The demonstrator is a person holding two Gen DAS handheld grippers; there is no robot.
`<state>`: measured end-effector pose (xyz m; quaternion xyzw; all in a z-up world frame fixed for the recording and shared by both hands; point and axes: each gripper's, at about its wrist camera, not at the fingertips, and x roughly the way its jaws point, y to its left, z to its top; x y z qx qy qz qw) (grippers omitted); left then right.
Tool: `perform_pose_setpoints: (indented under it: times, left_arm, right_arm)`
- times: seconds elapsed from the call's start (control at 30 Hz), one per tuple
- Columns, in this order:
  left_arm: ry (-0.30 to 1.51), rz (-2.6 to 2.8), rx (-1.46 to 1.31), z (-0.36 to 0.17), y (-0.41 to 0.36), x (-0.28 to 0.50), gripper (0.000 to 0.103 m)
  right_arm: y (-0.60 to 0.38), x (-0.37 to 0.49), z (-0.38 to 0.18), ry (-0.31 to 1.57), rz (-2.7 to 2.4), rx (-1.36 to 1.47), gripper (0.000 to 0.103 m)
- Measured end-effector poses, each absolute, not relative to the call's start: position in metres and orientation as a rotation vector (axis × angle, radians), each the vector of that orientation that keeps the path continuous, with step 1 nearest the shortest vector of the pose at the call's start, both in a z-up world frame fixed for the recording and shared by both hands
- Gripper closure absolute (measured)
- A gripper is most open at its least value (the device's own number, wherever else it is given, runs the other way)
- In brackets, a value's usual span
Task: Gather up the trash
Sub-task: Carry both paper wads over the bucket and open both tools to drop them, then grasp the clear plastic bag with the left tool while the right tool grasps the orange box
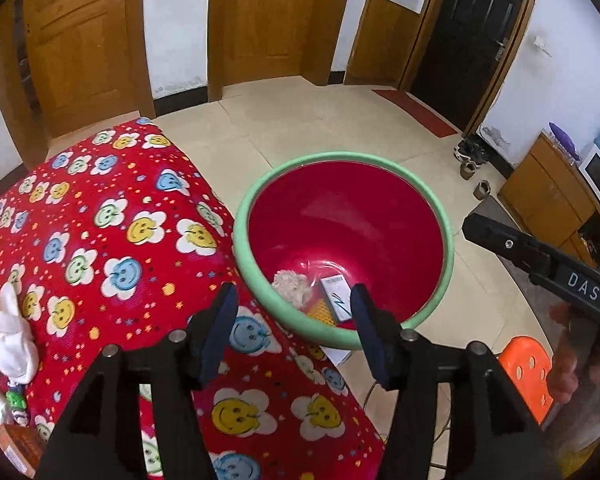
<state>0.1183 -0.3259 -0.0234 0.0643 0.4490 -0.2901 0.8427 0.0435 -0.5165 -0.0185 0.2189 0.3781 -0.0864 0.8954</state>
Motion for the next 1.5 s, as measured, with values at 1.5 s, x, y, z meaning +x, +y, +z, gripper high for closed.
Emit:
perform_pose_setpoints:
  times: [1.5]
  left_arm:
    - [0.894, -0.188, -0.121, 0.018, -0.067, 0.061, 0.037]
  right_arm:
    - [-0.35, 0.001, 0.007, 0.802, 0.067, 0.39, 0.018]
